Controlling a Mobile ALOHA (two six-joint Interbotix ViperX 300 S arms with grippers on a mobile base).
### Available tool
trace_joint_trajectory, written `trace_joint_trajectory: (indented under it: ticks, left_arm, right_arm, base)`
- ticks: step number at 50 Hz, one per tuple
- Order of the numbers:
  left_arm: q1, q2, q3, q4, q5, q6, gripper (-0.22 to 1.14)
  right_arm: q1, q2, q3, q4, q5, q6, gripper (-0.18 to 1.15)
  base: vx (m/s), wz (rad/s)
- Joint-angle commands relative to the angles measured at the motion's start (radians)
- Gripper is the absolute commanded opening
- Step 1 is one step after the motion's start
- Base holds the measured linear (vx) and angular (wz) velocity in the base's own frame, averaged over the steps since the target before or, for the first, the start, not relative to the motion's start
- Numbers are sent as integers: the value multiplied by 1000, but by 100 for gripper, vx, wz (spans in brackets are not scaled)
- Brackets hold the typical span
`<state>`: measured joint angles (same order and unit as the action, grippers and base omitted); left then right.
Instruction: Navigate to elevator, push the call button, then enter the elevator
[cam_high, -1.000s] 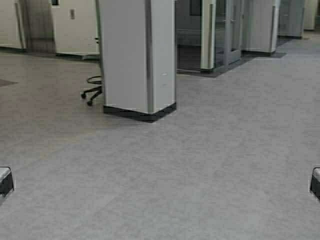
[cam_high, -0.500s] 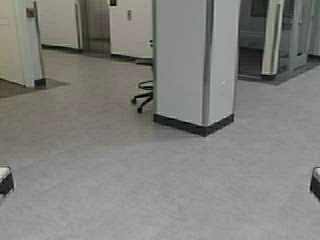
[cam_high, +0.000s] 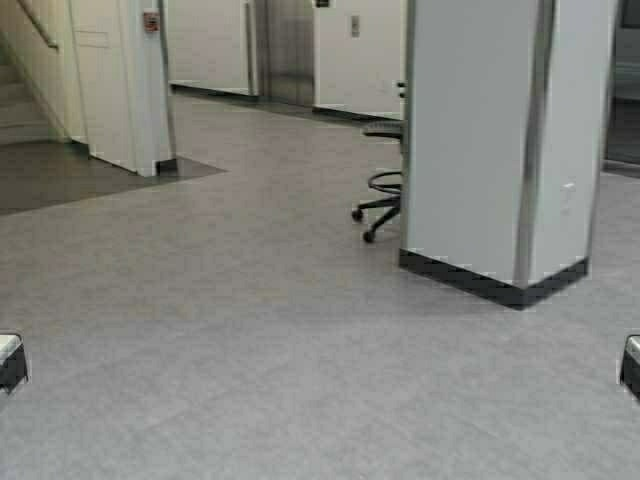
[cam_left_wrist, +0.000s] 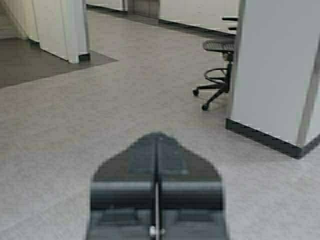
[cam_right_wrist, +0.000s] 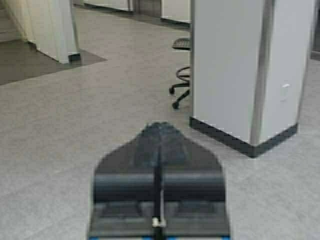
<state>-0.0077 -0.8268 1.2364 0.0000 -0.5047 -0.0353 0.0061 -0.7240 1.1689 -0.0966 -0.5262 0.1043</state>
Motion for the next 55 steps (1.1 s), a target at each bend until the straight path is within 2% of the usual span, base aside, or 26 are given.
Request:
trace_joint_trajectory:
  ticks: [1,20,35,55]
  left_arm:
    - [-2,6,-14,2,-6,14,3]
    - [6,6,-77,-2,48,46,3]
    - [6,103,-75,-3,29,35,3]
    - [5,101,-84,0,18,12,3]
  right_arm:
    - [0,5,-21,-3,-9,5,5]
    - [0,-2,-25,-6,-11,8,5]
    - [5,-8,-18,-5,-11,32,5]
    - [5,-15,-21,-6,-12,34,5]
  base:
    - [79,24]
    - [80,11]
    - [78,28]
    - [78,24]
